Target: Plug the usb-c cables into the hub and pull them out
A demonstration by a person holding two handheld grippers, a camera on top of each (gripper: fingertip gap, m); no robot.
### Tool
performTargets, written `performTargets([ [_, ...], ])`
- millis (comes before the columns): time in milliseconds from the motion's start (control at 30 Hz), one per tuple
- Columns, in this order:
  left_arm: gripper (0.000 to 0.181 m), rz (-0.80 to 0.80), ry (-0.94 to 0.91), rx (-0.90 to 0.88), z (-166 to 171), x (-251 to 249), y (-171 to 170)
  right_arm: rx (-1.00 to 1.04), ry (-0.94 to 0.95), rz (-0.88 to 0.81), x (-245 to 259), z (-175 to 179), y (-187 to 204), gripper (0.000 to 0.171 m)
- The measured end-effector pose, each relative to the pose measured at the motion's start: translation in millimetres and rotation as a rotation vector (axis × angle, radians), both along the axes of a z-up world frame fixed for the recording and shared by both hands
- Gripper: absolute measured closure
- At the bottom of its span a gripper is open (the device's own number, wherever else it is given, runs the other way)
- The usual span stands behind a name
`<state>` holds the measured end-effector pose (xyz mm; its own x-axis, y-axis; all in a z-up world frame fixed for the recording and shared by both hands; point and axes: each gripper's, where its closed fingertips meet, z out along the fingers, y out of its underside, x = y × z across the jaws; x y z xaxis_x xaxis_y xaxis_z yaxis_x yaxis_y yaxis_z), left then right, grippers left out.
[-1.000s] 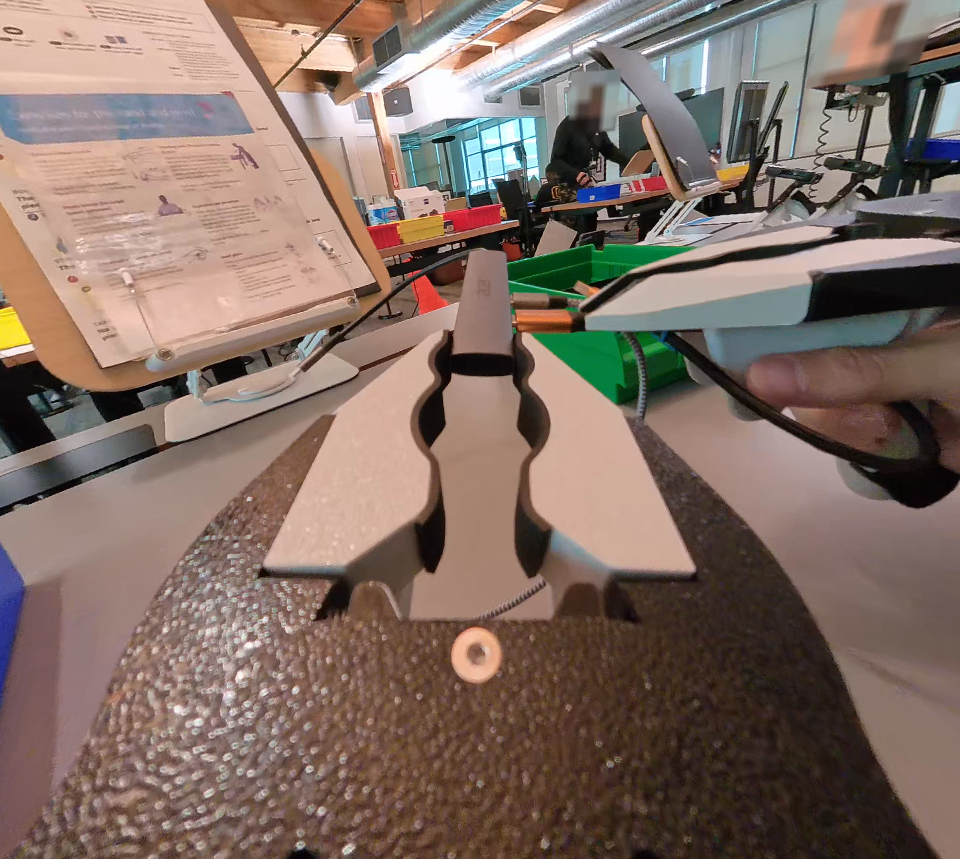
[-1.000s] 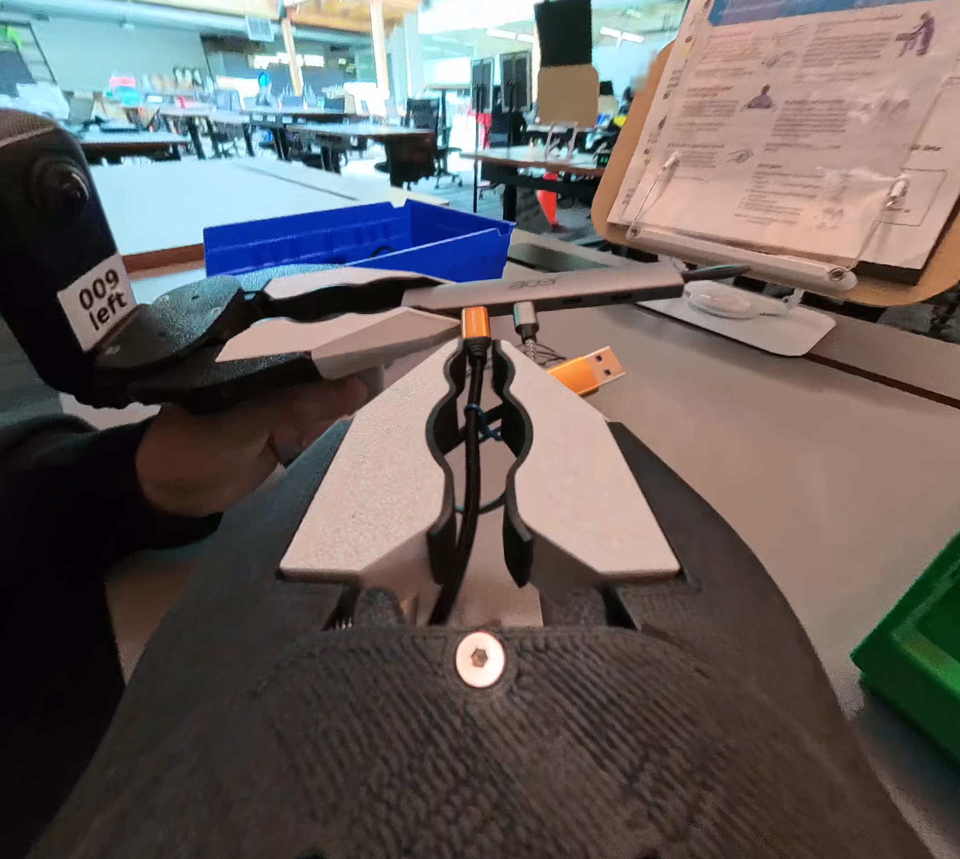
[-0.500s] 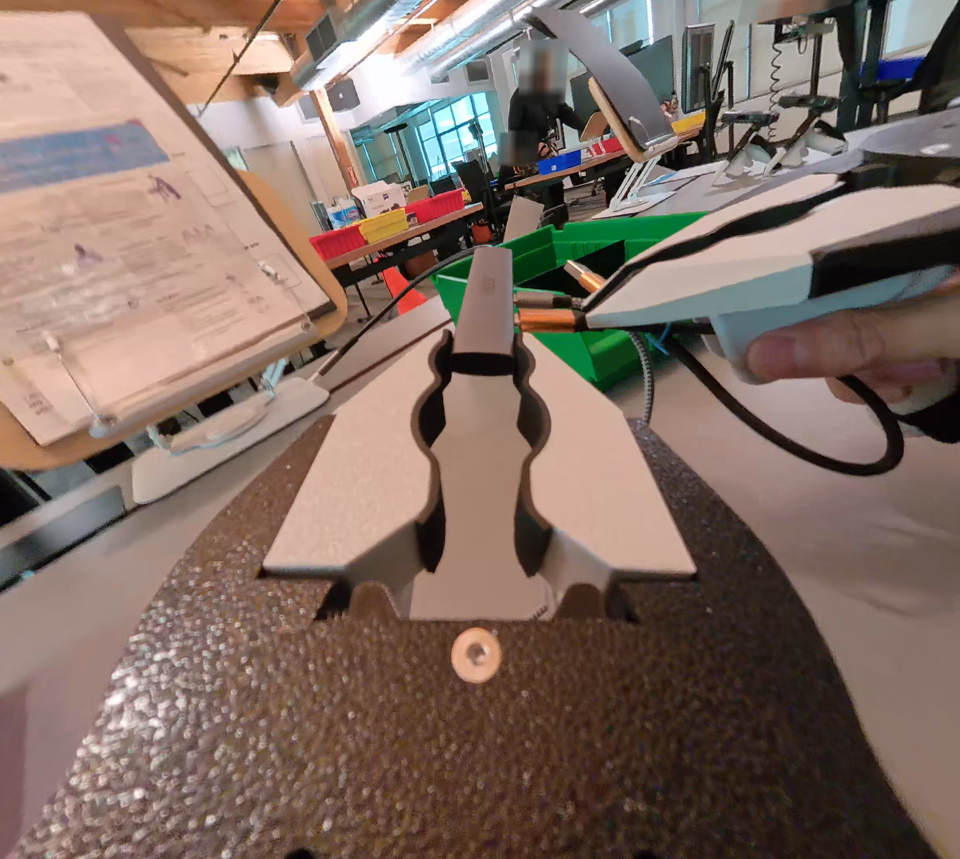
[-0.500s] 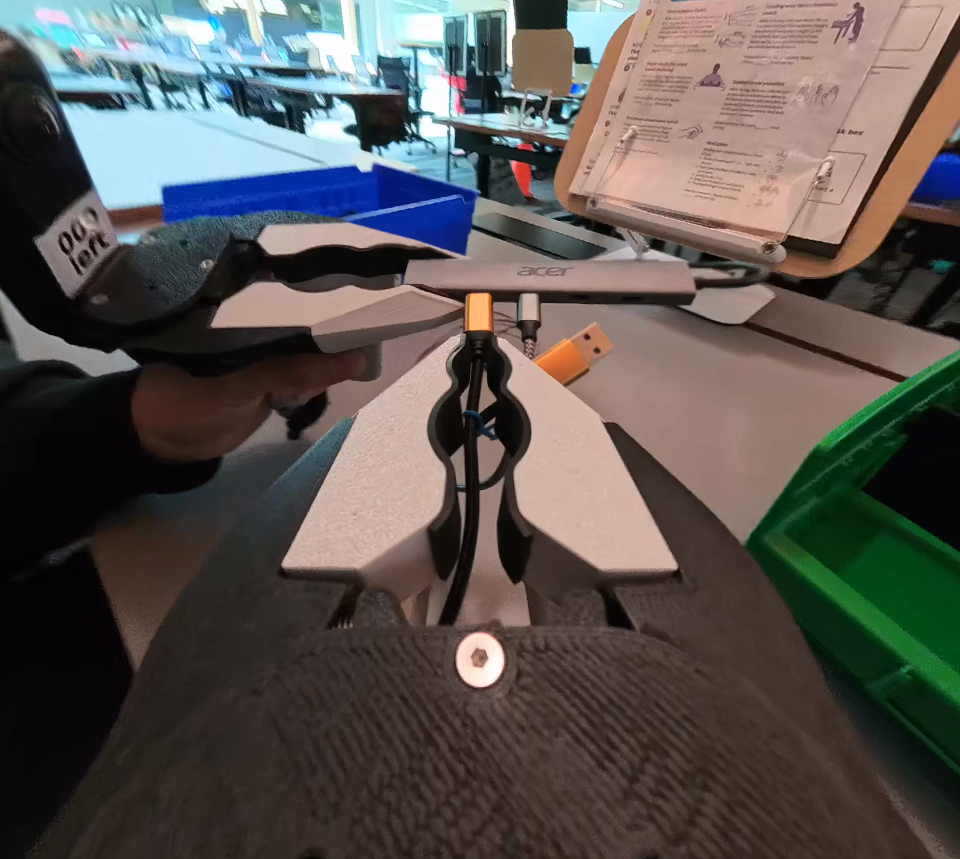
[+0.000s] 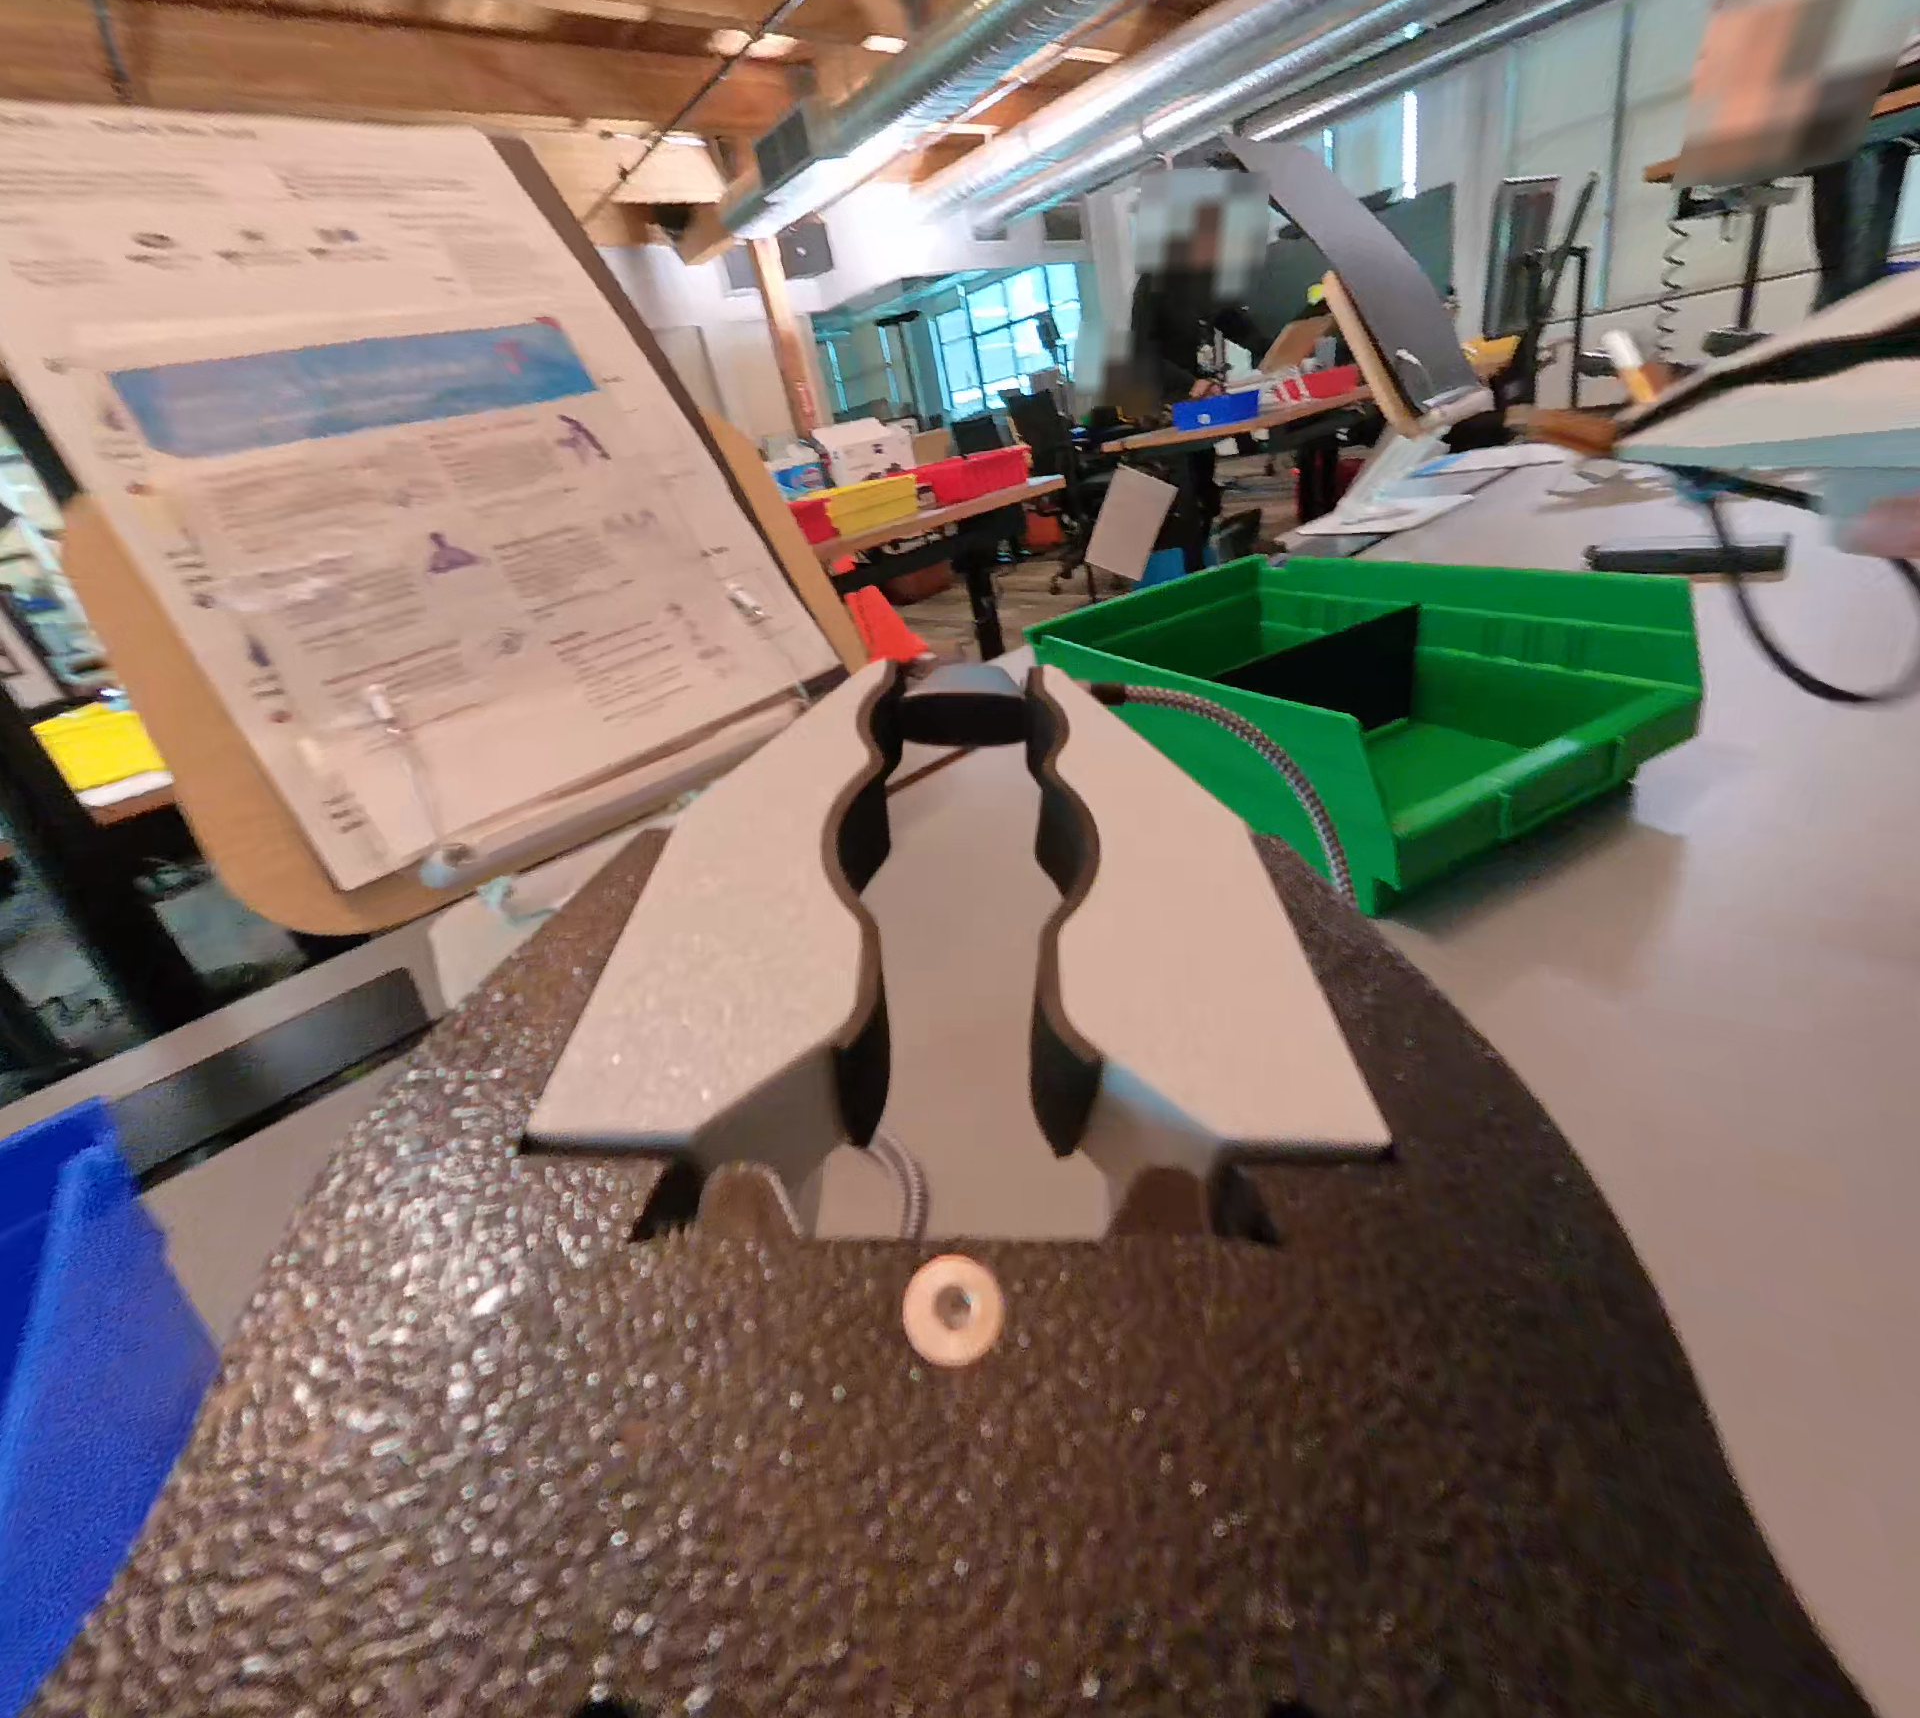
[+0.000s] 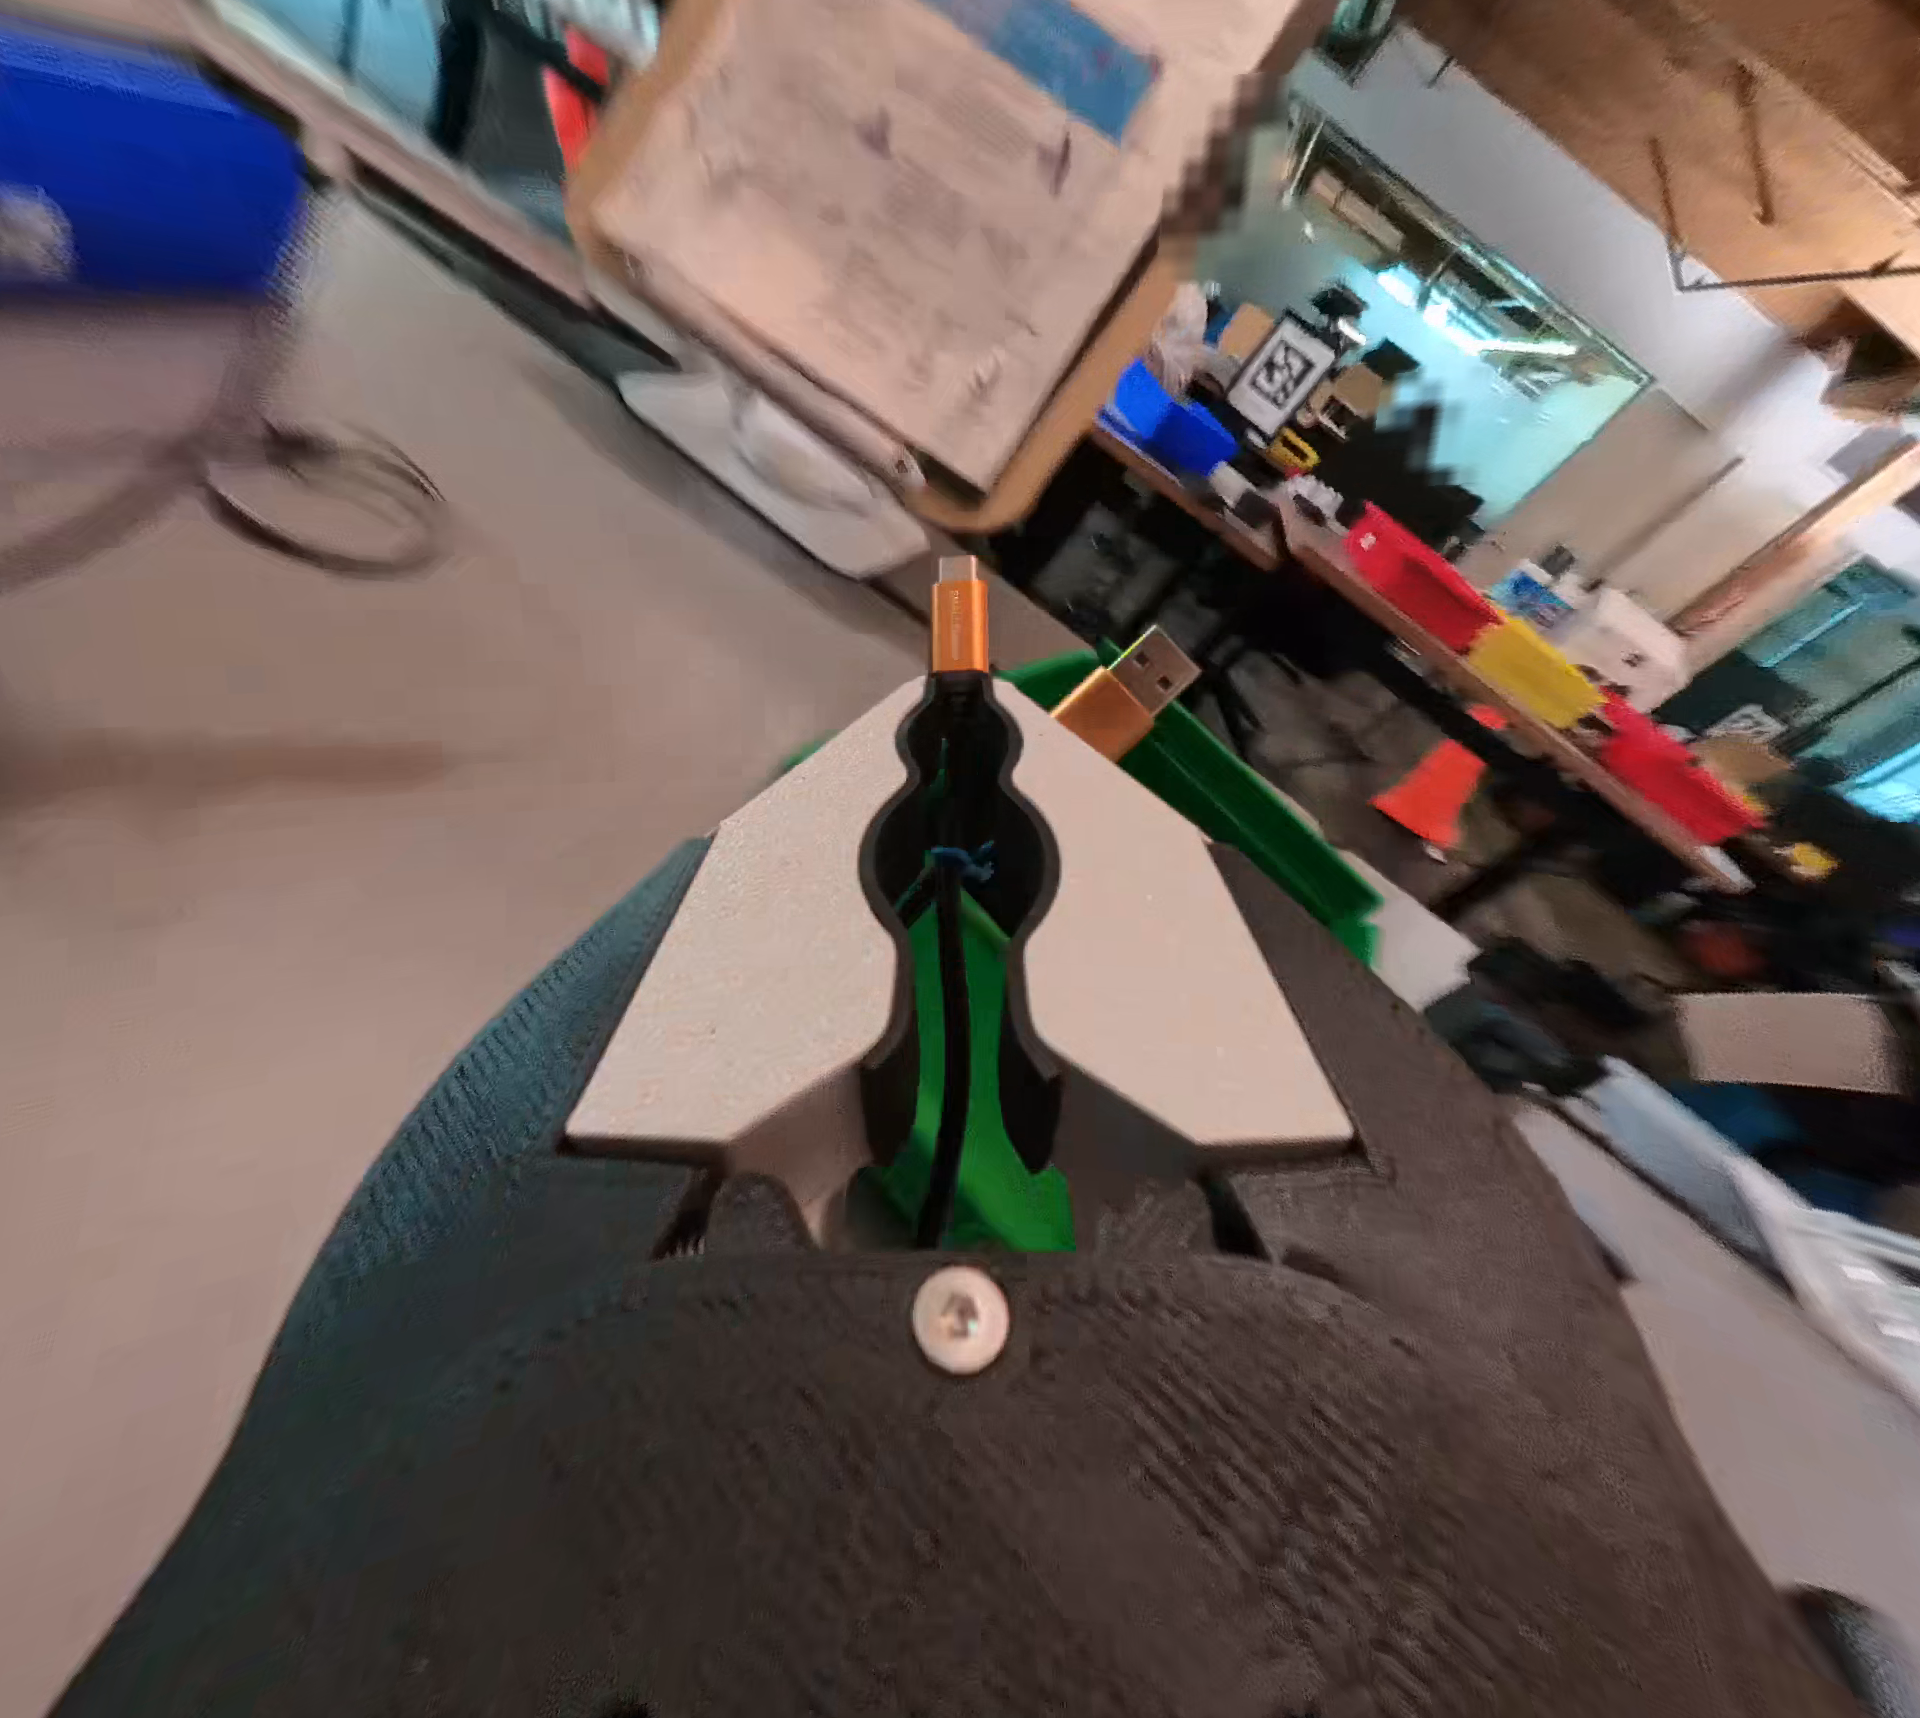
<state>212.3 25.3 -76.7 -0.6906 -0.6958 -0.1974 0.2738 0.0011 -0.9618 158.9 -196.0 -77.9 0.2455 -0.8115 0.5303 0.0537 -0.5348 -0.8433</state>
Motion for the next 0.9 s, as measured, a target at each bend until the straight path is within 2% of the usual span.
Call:
performTargets([
  [167,0.16,-0.083,0.058,-0.001,-9,0,-18,-0.447,0.204,0.111,61,-49,-36,0.166],
  [233,0.16,-0.097,0.068,-0.006,-10,3,-19,-0.528,0.259,0.123,77,-64,-43,0.171],
  [267,0.16,-0.11,0.075,-0.006,-10,4,-20,-0.549,0.298,0.141,80,-72,-42,0.167],
  [300,0.16,-0.117,0.082,-0.012,-11,5,-21,-0.567,0.347,0.154,80,-79,-41,0.151],
  [333,0.16,-0.123,0.089,-0.016,-12,7,-21,-0.559,0.353,0.132,81,-77,-40,0.143],
  [367,0.16,-0.135,0.1,-0.011,-15,8,-22,-0.524,0.339,0.107,80,-72,-38,0.141],
  [467,0.16,-0.168,0.135,-0.013,-20,10,-26,-0.24,0.288,0.123,63,-49,-3,0.128],
  [567,0.16,-0.274,0.157,-0.057,-19,2,-35,0.193,0.229,0.318,27,-25,71,0.126],
  [633,0.161,-0.363,0.185,-0.097,-16,-7,-43,0.431,0.253,0.394,10,-26,106,0.109],
  [700,0.161,-0.449,0.196,-0.118,-14,-17,-49,0.677,0.305,0.408,6,-39,120,0.099],
  [767,0.161,-0.516,0.168,-0.139,-8,-28,-50,1.025,0.373,0.426,7,-49,117,0.093],
  [833,0.161,-0.566,0.132,-0.151,-3,-36,-48,1.386,0.383,0.544,5,-47,112,0.11],
  [900,0.161,-0.619,0.103,-0.174,2,-44,-47,1.543,0.463,0.652,0,-52,120,0.113],
])
